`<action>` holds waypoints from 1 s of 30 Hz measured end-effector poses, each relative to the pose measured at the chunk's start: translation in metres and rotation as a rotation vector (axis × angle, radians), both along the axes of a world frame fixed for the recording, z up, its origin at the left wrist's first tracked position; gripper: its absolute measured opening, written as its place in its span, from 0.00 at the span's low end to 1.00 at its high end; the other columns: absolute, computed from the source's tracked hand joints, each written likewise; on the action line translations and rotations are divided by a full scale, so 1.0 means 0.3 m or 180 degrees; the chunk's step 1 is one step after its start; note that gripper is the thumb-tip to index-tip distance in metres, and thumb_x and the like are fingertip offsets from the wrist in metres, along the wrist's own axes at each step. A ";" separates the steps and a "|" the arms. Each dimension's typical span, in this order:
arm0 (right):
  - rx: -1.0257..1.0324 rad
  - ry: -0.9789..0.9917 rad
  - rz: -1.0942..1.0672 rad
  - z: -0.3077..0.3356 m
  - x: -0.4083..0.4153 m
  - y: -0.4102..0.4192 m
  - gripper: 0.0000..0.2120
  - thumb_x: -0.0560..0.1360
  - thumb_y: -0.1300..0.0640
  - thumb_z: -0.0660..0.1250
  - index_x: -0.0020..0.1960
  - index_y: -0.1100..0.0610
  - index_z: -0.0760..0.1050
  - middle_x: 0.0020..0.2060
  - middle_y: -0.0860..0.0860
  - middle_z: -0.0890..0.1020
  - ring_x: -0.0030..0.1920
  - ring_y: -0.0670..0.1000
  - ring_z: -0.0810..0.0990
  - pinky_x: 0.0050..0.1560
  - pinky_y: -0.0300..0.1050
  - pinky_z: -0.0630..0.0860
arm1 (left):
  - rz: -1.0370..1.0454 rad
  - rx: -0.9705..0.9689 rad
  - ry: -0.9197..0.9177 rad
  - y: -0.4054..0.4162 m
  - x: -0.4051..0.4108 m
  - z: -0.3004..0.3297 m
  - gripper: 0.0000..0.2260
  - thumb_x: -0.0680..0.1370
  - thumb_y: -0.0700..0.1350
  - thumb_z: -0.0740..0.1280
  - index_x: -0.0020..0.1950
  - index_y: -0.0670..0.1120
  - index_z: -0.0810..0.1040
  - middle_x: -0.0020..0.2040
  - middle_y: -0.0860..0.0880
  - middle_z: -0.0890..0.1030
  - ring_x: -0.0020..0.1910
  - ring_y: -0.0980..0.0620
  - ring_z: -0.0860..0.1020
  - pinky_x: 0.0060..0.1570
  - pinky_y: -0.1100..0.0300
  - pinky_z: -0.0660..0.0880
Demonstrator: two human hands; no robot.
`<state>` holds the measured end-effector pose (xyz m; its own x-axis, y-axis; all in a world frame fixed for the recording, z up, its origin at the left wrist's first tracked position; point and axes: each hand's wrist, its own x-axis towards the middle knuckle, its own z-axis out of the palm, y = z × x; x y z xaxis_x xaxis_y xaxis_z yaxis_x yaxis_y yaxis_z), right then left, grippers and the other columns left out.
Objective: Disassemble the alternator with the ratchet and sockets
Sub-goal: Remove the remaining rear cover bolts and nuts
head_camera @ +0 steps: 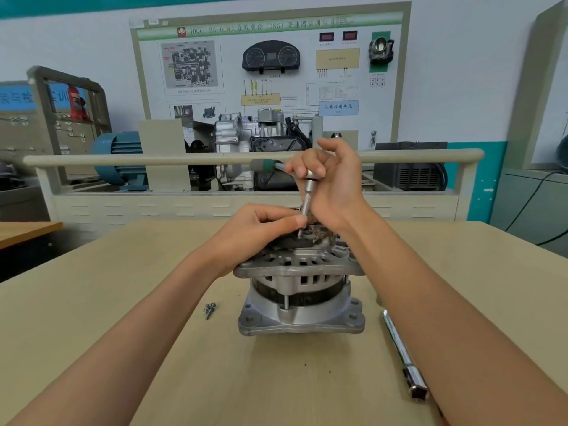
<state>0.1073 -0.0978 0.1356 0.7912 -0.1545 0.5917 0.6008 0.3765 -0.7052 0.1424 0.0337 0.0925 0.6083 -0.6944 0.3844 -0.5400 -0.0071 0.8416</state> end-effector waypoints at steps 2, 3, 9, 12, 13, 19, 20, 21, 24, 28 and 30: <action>0.0081 0.0065 0.0190 0.003 0.012 0.000 0.29 0.77 0.57 0.50 0.17 0.55 0.64 0.18 0.52 0.67 0.29 0.50 0.68 0.46 0.41 0.70 | -0.0001 -0.0031 0.0022 0.001 -0.002 0.001 0.08 0.76 0.48 0.68 0.52 0.50 0.84 0.49 0.55 0.85 0.50 0.59 0.82 0.47 0.71 0.75; 0.0080 0.0067 0.0229 0.002 0.017 0.005 0.29 0.77 0.56 0.51 0.16 0.55 0.63 0.18 0.52 0.67 0.28 0.50 0.67 0.46 0.42 0.71 | -0.0002 -0.0053 0.0041 0.002 -0.003 0.001 0.08 0.75 0.48 0.68 0.52 0.50 0.84 0.49 0.55 0.85 0.50 0.59 0.82 0.46 0.72 0.75; -0.0369 0.0053 0.0336 0.012 0.016 0.060 0.29 0.76 0.58 0.51 0.16 0.54 0.62 0.16 0.51 0.66 0.26 0.50 0.69 0.54 0.44 0.71 | -0.0072 -0.0044 0.0090 0.013 -0.006 -0.001 0.12 0.72 0.52 0.68 0.51 0.49 0.84 0.47 0.51 0.85 0.48 0.55 0.83 0.49 0.68 0.77; -0.0394 0.0033 0.0059 0.013 0.008 0.073 0.29 0.77 0.61 0.51 0.16 0.53 0.62 0.17 0.50 0.66 0.26 0.49 0.70 0.53 0.43 0.72 | -0.0012 -0.0128 0.0114 0.008 -0.004 -0.004 0.13 0.70 0.52 0.68 0.51 0.48 0.85 0.46 0.51 0.85 0.47 0.56 0.83 0.44 0.69 0.76; -0.0381 0.0022 -0.0116 0.013 0.006 0.074 0.29 0.77 0.61 0.52 0.16 0.54 0.62 0.17 0.50 0.67 0.26 0.49 0.70 0.50 0.43 0.72 | 0.0000 -0.0141 0.0112 0.007 -0.006 -0.005 0.12 0.71 0.51 0.69 0.50 0.48 0.85 0.46 0.51 0.86 0.46 0.56 0.83 0.43 0.69 0.76; -0.1859 -0.0738 -0.3568 -0.063 -0.010 0.143 0.19 0.77 0.60 0.55 0.28 0.57 0.67 0.27 0.49 0.69 0.31 0.47 0.67 0.41 0.39 0.68 | 0.0263 -0.0177 -0.0038 0.009 -0.015 -0.005 0.17 0.75 0.36 0.67 0.29 0.51 0.84 0.31 0.53 0.83 0.30 0.62 0.80 0.31 0.72 0.73; -0.2418 -0.0751 -0.4489 -0.082 -0.010 0.151 0.15 0.75 0.58 0.54 0.32 0.58 0.71 0.31 0.50 0.71 0.35 0.49 0.69 0.45 0.42 0.68 | 0.0404 -0.0186 -0.0097 0.007 -0.015 -0.006 0.21 0.75 0.33 0.66 0.25 0.50 0.82 0.27 0.53 0.81 0.27 0.63 0.78 0.28 0.72 0.71; -0.2821 -0.0538 -0.5100 -0.095 -0.013 0.156 0.13 0.73 0.57 0.54 0.38 0.59 0.74 0.35 0.52 0.74 0.40 0.52 0.70 0.50 0.46 0.67 | 0.0502 -0.0172 -0.0141 0.005 -0.016 -0.006 0.23 0.75 0.31 0.65 0.22 0.50 0.80 0.24 0.54 0.80 0.24 0.63 0.76 0.26 0.73 0.69; -0.2757 -0.0164 -0.5135 -0.099 -0.022 0.151 0.12 0.70 0.55 0.56 0.43 0.60 0.74 0.40 0.53 0.74 0.45 0.54 0.70 0.55 0.47 0.63 | 0.0497 -0.0123 -0.0230 -0.005 -0.024 -0.004 0.25 0.75 0.31 0.64 0.21 0.52 0.79 0.23 0.56 0.78 0.24 0.64 0.75 0.24 0.74 0.67; -0.2001 -0.0449 -0.3937 -0.061 -0.014 0.134 0.10 0.69 0.55 0.55 0.32 0.58 0.68 0.31 0.49 0.70 0.38 0.51 0.69 0.49 0.45 0.64 | 0.0186 -0.0153 -0.0196 0.001 -0.027 0.000 0.19 0.77 0.38 0.65 0.31 0.58 0.84 0.32 0.56 0.84 0.33 0.64 0.80 0.31 0.74 0.72; -0.1538 -0.0426 -0.2950 -0.043 -0.012 0.119 0.14 0.69 0.56 0.55 0.26 0.58 0.67 0.25 0.48 0.71 0.33 0.47 0.70 0.42 0.41 0.68 | 0.0027 -0.0130 -0.0162 0.000 -0.023 0.001 0.13 0.77 0.43 0.66 0.38 0.58 0.85 0.39 0.55 0.85 0.39 0.61 0.82 0.36 0.72 0.74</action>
<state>0.1037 -0.0623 0.1228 0.4081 -0.3900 0.8255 0.5938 -0.5734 -0.5645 0.1354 0.0337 0.0926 0.5932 -0.6724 0.4428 -0.5821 0.0217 0.8129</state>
